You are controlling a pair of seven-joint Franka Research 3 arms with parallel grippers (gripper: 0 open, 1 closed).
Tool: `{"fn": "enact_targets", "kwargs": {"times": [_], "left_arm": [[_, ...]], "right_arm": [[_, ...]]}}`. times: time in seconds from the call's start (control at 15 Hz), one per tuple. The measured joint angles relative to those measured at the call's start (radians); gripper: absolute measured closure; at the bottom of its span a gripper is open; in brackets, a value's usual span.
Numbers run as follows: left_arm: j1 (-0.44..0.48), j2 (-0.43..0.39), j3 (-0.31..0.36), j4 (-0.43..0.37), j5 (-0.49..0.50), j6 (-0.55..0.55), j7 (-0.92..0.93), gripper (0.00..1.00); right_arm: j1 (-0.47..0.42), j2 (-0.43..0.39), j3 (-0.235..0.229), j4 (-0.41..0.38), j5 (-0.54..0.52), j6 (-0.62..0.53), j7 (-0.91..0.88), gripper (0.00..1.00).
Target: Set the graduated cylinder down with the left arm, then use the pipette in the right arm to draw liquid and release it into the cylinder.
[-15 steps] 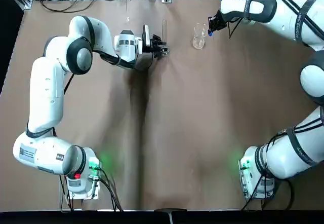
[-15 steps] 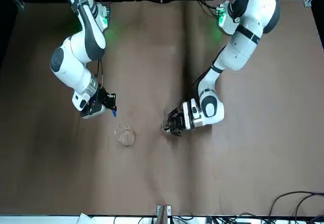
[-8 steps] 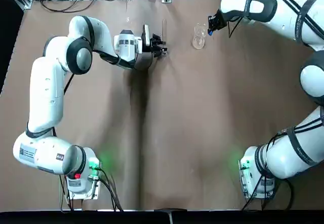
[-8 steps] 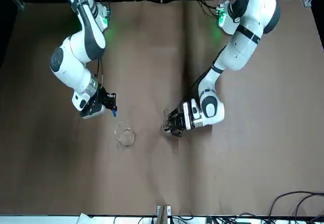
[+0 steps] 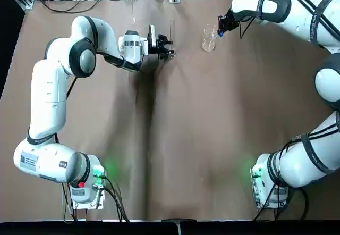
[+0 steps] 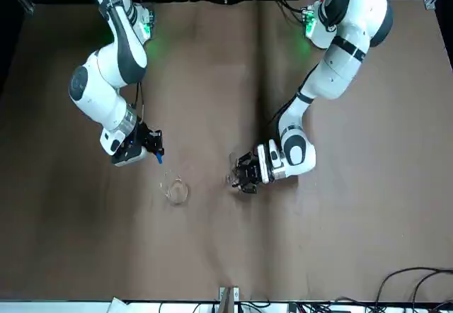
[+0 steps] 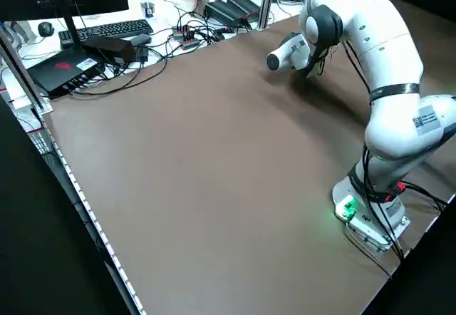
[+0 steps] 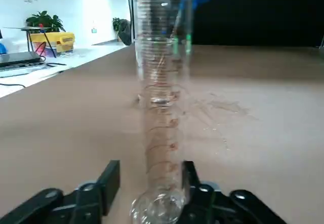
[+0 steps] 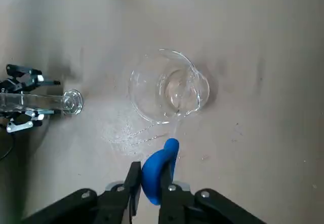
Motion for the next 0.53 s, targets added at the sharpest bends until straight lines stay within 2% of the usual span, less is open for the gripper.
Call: {"fn": "enact_targets", "kwargs": {"times": [0.07, 0.13, 0.2, 0.27, 0.53], "left_arm": [[0.007, 0.0, 0.0, 0.0, 0.0, 0.0, 0.0, 0.28], [0.014, 0.0, 0.001, -0.001, 0.0, 0.0, 0.0, 0.24], [0.022, 0.0, 0.001, -0.002, 0.0, 0.001, -0.001, 0.1], [0.029, 0.0, 0.001, -0.005, 0.0, 0.001, -0.001, 0.01], [0.071, -0.028, 0.006, -0.047, 0.011, 0.02, -0.036, 0.0]], "right_arm": [[0.0, 0.0, 0.0, 0.001, 0.0, 0.0, 0.0, 0.79], [0.0, 0.0, 0.0, 0.003, 0.0, 0.0, 0.001, 0.79], [0.0, 0.0, -0.001, 0.004, 0.0, 0.0, 0.001, 0.79], [0.0, 0.0, -0.001, 0.005, 0.0, 0.0, 0.002, 0.79], [0.0, 0.0, -0.002, 0.009, 0.0, -0.001, 0.003, 0.79]]}}
